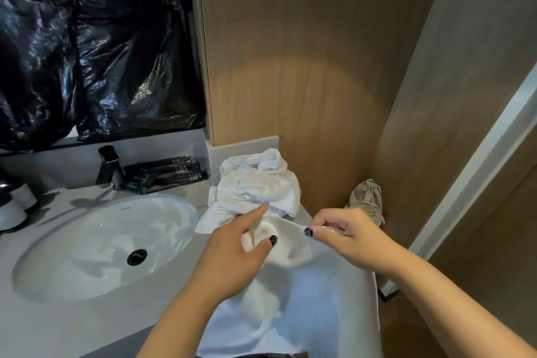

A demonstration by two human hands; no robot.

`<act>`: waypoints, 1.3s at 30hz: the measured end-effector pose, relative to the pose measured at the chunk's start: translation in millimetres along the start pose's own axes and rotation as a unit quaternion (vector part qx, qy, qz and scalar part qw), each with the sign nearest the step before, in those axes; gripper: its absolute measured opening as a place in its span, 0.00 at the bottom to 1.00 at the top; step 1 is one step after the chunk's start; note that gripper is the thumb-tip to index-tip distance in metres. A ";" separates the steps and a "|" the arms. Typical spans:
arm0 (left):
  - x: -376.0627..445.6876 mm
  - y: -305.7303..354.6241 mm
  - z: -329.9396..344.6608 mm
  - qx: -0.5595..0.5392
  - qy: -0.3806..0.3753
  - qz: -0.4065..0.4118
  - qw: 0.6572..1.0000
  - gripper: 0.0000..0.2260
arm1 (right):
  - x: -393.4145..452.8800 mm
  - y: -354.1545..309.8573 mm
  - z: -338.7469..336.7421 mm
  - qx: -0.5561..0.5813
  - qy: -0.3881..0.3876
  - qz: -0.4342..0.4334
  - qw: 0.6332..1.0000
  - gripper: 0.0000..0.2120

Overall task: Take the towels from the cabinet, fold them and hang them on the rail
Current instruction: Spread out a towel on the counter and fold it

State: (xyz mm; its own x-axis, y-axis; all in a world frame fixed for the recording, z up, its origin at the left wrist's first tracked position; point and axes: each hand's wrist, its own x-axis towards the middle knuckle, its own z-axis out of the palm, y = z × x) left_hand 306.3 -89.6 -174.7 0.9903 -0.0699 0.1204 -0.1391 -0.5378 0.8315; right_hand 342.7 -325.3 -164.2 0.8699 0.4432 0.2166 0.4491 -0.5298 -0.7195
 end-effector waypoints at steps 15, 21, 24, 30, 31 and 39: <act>3.0 -6.0 21.4 -0.070 0.096 -0.005 0.993 0.16 | 3.0 7.9 -1.1 0.008 -0.001 -0.002 1.000 0.21; 3.8 8.6 21.4 -0.106 0.112 -0.065 0.986 0.12 | 4.8 10.2 -6.0 0.010 0.044 0.017 0.999 0.17; -0.5 18.6 33.2 -0.084 -0.011 0.000 0.996 0.19 | 6.1 -6.8 1.3 0.016 0.011 -0.007 1.000 0.15; -4.6 12.1 41.7 -0.092 0.046 0.029 0.994 0.09 | -0.3 -18.2 -0.5 0.023 -0.011 -0.010 1.000 0.13; -5.5 11.5 41.8 -0.090 0.063 0.025 0.994 0.09 | -2.2 -17.3 0.0 0.030 -0.009 -0.002 1.000 0.13; -2.6 -5.2 24.9 -0.102 0.166 -0.084 0.977 0.07 | -14.2 2.6 -10.2 0.029 0.023 0.057 0.998 0.15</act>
State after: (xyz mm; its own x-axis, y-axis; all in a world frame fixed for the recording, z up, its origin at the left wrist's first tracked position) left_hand 304.7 -107.6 -192.9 0.9472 0.2999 0.1136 -0.0064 -0.3364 0.9417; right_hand 333.6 -340.3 -162.4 0.9238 0.3477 0.1603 0.3350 -0.5315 -0.7780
